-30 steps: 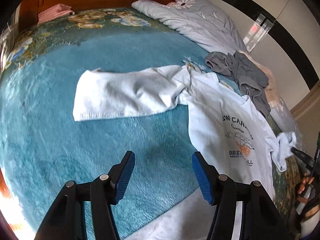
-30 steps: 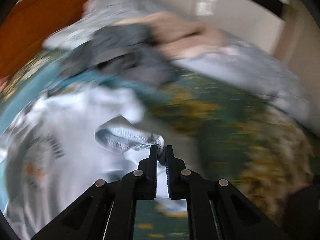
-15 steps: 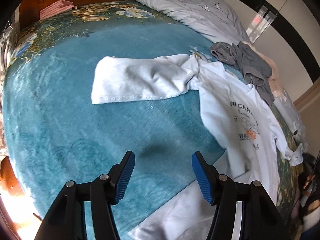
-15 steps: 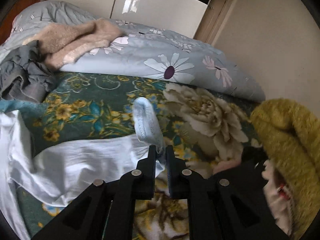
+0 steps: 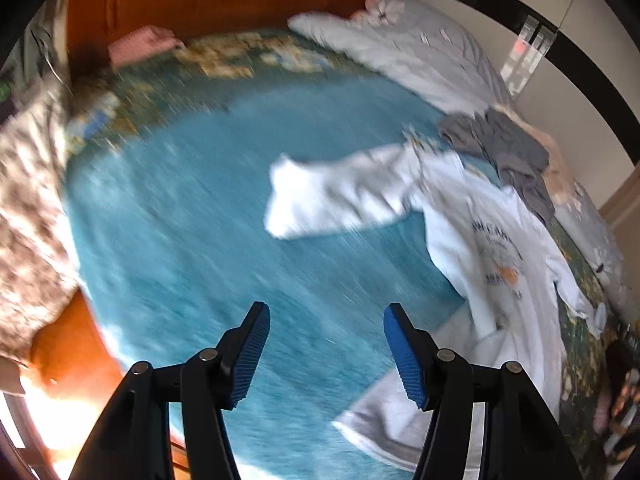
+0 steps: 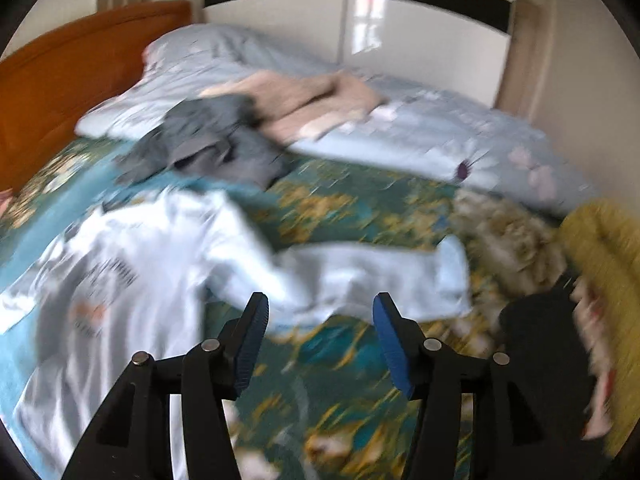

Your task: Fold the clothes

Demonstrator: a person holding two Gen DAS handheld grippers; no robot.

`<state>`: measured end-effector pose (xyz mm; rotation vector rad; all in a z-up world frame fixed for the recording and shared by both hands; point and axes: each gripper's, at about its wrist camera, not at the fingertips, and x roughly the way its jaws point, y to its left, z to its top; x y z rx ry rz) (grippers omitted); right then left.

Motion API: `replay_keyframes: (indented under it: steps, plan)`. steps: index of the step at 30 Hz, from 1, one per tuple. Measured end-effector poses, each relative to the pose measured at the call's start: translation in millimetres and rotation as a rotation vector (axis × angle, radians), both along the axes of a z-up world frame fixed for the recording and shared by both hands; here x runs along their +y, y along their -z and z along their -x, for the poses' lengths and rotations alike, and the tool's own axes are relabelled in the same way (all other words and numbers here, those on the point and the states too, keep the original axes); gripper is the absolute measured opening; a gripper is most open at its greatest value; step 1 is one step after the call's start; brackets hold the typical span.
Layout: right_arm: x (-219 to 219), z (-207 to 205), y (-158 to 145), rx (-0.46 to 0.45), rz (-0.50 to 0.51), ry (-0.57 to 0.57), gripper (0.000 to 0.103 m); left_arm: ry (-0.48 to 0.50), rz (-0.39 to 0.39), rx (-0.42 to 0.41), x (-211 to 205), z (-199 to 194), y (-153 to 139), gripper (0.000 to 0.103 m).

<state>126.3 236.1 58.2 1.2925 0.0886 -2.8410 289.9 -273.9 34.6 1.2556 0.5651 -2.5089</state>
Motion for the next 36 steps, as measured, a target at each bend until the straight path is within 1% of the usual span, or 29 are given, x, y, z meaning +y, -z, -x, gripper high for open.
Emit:
replay_keyframes:
  steps: [4,8,10,12,13,14,18,21,24,27,29,33,34,35,36]
  plan:
    - [-11,-16,22,-0.078,0.007,-0.063,0.056,-0.044,0.068,0.034,-29,-22,-33,0.063]
    - [-19,-29,35,-0.123,0.018,-0.089,0.056,-0.098,0.191,0.042,-54,-44,-61,0.065]
    - [-21,-32,38,-0.139,0.042,-0.081,0.056,-0.098,0.219,0.011,-62,-48,-62,0.066]
    - [-22,-35,40,-0.156,0.066,-0.074,0.057,-0.075,0.219,-0.020,-62,-51,-52,0.066]
    - [-23,-37,41,-0.163,0.076,-0.072,0.057,-0.055,0.211,-0.033,-58,-53,-44,0.066]
    - [-25,-39,41,-0.166,0.081,-0.077,0.057,-0.026,0.184,-0.043,-52,-53,-35,0.066]
    - [-28,-49,48,-0.206,0.146,-0.102,0.057,0.129,-0.005,-0.075,-18,-45,13,0.066]
    - [-29,-57,54,-0.240,0.204,-0.122,0.057,0.220,-0.099,-0.101,11,-36,43,0.066]
    - [-24,-70,64,-0.286,0.284,-0.138,0.057,0.250,-0.152,-0.127,31,-26,65,0.066]
    - [-18,-83,74,-0.321,0.345,-0.149,0.057,0.220,-0.189,-0.153,37,-19,81,0.066]
    - [-15,-91,80,-0.344,0.378,-0.156,0.057,0.207,-0.179,-0.147,39,-18,84,0.066]
    - [-13,-104,81,-0.341,0.424,-0.176,0.057,0.204,-0.186,-0.116,44,-20,83,0.064]
    - [-14,-106,82,-0.348,0.443,-0.180,0.057,0.194,-0.189,-0.111,44,-20,84,0.056]
    - [-15,-108,83,-0.353,0.457,-0.185,0.057,0.184,-0.190,-0.107,44,-20,84,0.040]
    - [-16,-111,83,-0.354,0.461,-0.189,0.057,0.175,-0.200,-0.105,43,-21,85,0.029]
